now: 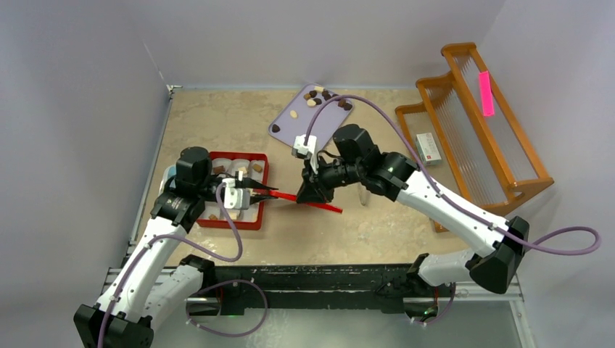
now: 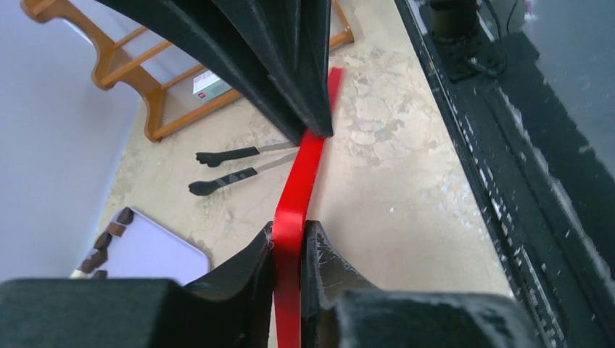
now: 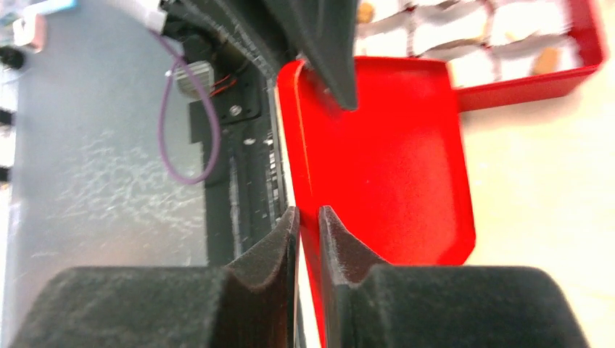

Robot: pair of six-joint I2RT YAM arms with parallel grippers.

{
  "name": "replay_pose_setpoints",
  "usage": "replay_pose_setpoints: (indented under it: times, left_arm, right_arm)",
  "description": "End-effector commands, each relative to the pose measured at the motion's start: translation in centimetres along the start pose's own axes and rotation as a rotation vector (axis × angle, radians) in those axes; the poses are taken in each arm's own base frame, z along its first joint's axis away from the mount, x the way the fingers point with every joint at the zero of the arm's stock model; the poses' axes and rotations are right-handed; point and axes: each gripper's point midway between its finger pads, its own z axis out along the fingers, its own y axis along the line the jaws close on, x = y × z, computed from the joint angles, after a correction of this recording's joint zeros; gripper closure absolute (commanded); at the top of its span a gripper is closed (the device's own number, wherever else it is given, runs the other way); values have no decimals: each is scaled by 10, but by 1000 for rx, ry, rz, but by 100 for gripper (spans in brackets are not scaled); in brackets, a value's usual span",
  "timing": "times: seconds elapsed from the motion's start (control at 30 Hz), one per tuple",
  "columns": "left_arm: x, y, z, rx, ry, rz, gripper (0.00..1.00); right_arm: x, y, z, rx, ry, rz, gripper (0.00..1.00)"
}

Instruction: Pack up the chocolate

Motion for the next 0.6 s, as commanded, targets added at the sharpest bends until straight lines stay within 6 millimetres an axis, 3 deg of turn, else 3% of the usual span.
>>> replay_pose_setpoints:
  times: [0.0, 0.07, 0.17, 0.3, 0.43, 0.57]
  left_arm:
    - [-30, 23, -1, -68, -54, -16, 93]
    - [-36, 31, -2, -110, -58, -61, 100]
    - [-49, 49, -5, -198, -91, -120, 100]
    - [-73, 71, -12, -320, -169, -200, 100]
    - [-92, 112, -31, -563, -244, -375, 100]
    - [-95, 141, -41, -698, -283, -518, 100]
  right_arm:
    - [-75, -21, -30, 222, -233, -101, 77]
    - [-98, -33, -51, 340, -342, -91, 66]
    - [-125, -48, -90, 525, -519, -62, 52]
    - [-134, -55, -126, 658, -683, -54, 27]
    - [-129, -45, -127, 617, -747, -87, 20]
    - [-113, -55, -114, 621, -704, -65, 16]
